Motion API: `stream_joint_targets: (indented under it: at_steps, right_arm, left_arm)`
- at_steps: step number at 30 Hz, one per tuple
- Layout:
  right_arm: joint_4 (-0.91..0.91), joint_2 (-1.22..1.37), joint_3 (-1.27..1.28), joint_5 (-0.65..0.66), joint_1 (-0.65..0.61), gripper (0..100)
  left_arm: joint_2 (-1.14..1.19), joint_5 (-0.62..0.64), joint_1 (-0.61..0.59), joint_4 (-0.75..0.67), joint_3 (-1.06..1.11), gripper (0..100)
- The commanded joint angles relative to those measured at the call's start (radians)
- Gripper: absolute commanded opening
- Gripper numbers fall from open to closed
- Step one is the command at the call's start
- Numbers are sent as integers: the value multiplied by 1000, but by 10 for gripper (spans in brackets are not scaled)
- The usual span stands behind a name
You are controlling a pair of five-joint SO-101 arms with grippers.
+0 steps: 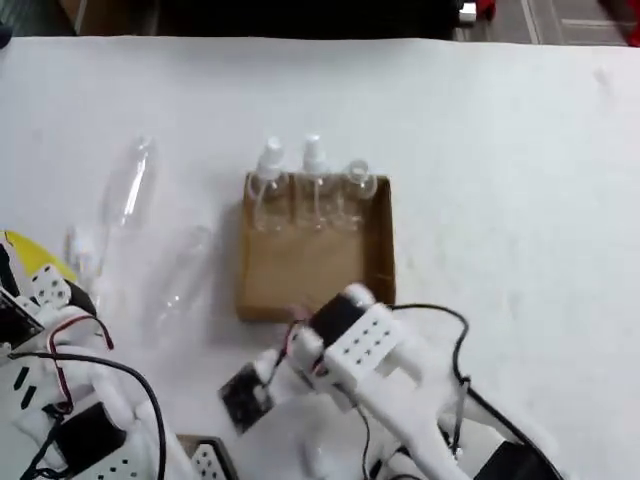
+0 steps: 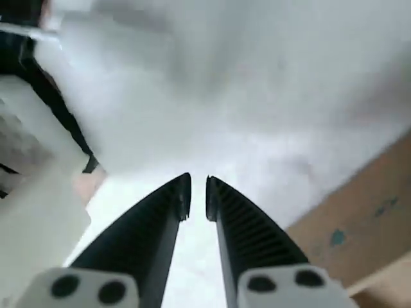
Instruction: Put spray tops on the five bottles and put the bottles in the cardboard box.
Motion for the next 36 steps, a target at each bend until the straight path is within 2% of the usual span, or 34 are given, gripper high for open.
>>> stream_joint_targets:
  at_steps: [1,6,10,12,18,25,29,36]
  right_arm:
    - [-48,-24,43,-28,-105,33]
    - [-114,-24,144,6,-163,61]
    - [-87,-25,140,147,-165,209]
    - [-91,-25,137,198,-166,252]
    - [-64,-25,101,218,-188,212]
    - [-21,-15,94,262,-346,211]
    - [-25,-15,126,288,-387,211]
    - [-194,-13,238,288,-394,211]
  left_arm:
    - [-12,-3,5,-2,-12,65]
    - [-12,-11,-10,0,-14,68]
    - [-12,-11,-16,5,-15,68]
    - [-12,-8,-16,5,-14,68]
    - [-12,-9,-16,6,-8,68]
    - [-12,-9,-16,6,-8,68]
    - [-12,-9,-16,8,-6,68]
    - [-12,-5,-16,26,-6,68]
